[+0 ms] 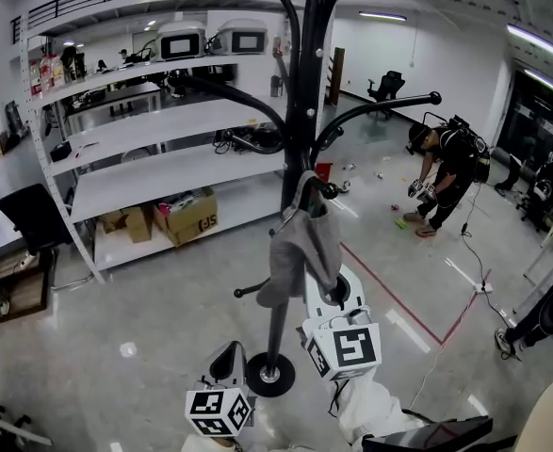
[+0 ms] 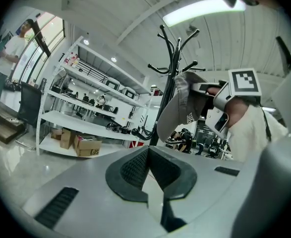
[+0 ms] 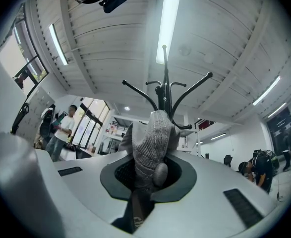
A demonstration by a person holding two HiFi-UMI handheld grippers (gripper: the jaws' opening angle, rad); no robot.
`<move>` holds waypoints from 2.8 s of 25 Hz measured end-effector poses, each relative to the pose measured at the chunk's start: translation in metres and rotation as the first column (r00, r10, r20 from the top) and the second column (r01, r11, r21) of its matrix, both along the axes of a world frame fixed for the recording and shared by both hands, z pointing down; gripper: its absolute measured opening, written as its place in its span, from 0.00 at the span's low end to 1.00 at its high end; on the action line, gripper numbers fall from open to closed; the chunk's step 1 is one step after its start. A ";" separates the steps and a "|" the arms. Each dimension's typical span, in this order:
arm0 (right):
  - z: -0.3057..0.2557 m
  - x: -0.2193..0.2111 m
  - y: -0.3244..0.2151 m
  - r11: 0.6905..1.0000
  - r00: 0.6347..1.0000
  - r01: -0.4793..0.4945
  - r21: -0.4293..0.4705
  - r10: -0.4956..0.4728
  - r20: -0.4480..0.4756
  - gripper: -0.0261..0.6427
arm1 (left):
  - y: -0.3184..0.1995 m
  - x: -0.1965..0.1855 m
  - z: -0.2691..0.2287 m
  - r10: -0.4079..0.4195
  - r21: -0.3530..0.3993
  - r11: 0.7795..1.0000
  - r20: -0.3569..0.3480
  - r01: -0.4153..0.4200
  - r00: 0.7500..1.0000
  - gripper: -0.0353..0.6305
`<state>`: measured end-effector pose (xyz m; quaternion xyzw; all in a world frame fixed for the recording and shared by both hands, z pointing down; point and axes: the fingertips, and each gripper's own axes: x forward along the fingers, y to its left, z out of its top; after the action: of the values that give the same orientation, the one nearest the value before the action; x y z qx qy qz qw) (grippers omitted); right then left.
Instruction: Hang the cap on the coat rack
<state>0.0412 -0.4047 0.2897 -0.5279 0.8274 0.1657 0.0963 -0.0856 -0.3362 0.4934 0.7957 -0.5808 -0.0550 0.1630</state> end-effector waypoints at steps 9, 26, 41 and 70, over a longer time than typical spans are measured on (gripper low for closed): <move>0.002 0.003 0.008 1.000 1.000 -0.005 0.001 0.005 -0.006 0.14 | 0.007 0.006 0.000 0.015 -0.008 1.000 0.005 -0.015 1.000 0.06; 0.018 -0.002 0.026 0.999 0.999 0.024 -0.037 -0.025 -0.028 0.26 | 0.023 0.012 0.003 0.027 -0.013 1.000 0.010 -0.027 1.000 0.06; 0.040 0.017 0.048 0.995 1.000 0.003 -0.101 -0.003 -0.004 0.30 | 0.044 0.030 0.006 0.048 -0.015 0.999 0.021 -0.048 0.999 0.06; 0.137 0.045 0.108 0.937 0.993 0.046 -0.345 -0.005 0.119 0.06 | 0.082 0.059 -0.018 0.084 0.030 0.996 0.057 -0.086 0.995 0.06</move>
<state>0.0865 -0.2963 0.4268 -0.5344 0.8435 -0.0149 0.0517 -0.0267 -0.2542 0.4750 0.8234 -0.5498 -0.0354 0.1358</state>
